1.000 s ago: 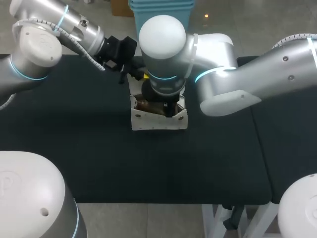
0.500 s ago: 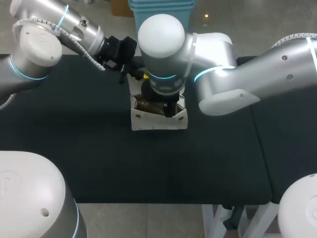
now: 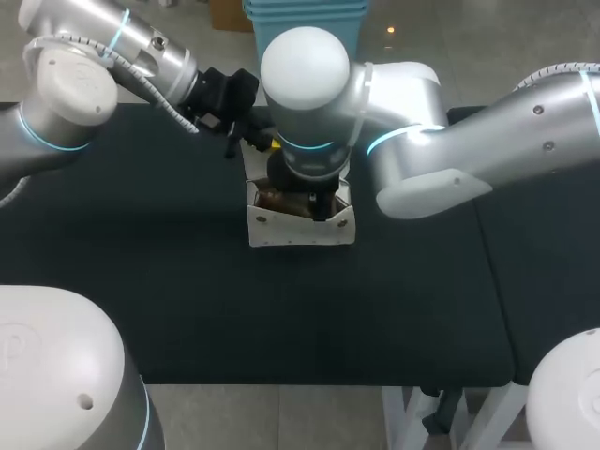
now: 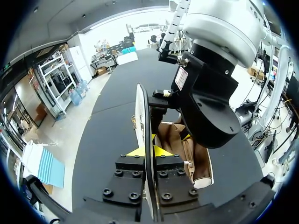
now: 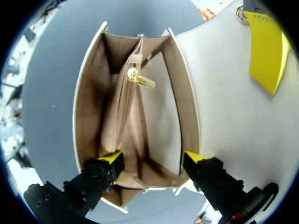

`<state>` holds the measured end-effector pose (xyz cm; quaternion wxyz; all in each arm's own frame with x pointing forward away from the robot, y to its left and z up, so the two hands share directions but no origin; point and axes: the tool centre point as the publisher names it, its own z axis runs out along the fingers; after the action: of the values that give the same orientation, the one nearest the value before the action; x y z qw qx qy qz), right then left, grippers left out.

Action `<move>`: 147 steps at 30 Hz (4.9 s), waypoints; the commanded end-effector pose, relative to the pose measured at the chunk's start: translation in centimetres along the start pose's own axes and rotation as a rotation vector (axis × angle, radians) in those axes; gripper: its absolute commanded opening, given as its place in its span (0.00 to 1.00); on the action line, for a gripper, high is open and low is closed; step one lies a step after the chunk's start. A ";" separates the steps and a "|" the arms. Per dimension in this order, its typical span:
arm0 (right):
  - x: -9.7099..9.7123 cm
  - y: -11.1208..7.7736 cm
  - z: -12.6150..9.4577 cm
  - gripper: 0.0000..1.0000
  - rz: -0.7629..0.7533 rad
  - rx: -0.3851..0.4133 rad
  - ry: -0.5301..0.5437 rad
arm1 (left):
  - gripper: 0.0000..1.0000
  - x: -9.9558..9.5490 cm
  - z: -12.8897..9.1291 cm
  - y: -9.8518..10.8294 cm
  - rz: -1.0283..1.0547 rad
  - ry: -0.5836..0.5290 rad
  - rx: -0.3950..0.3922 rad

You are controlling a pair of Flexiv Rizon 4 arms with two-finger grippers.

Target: Pick up the bag, open it, inspect its contents, close it, and place it on the opposite side

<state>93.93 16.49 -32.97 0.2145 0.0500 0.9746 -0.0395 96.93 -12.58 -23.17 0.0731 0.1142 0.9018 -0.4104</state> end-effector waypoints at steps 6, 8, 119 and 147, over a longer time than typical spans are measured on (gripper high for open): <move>0.1 0.0 0.5 1.00 0.003 -0.003 -0.004 | 0.00 0.1 -0.2 0.0 0.001 0.002 0.005; 0.1 0.0 0.5 1.00 0.003 -0.003 -0.005 | 0.00 0.1 -0.2 0.0 0.001 0.002 0.005; 10.9 2.8 -2.4 0.46 0.157 -0.208 -0.326 | 0.00 -2.4 7.2 9.5 0.112 -0.101 -0.073; 8.0 2.6 0.7 0.36 0.089 -0.135 -0.414 | 0.00 -2.4 7.6 9.6 0.158 -0.048 -0.063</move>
<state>87.19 19.22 -36.80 0.4120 0.0675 0.9082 0.0291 101.81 -12.48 -34.49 0.1331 0.1706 0.9010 -0.3761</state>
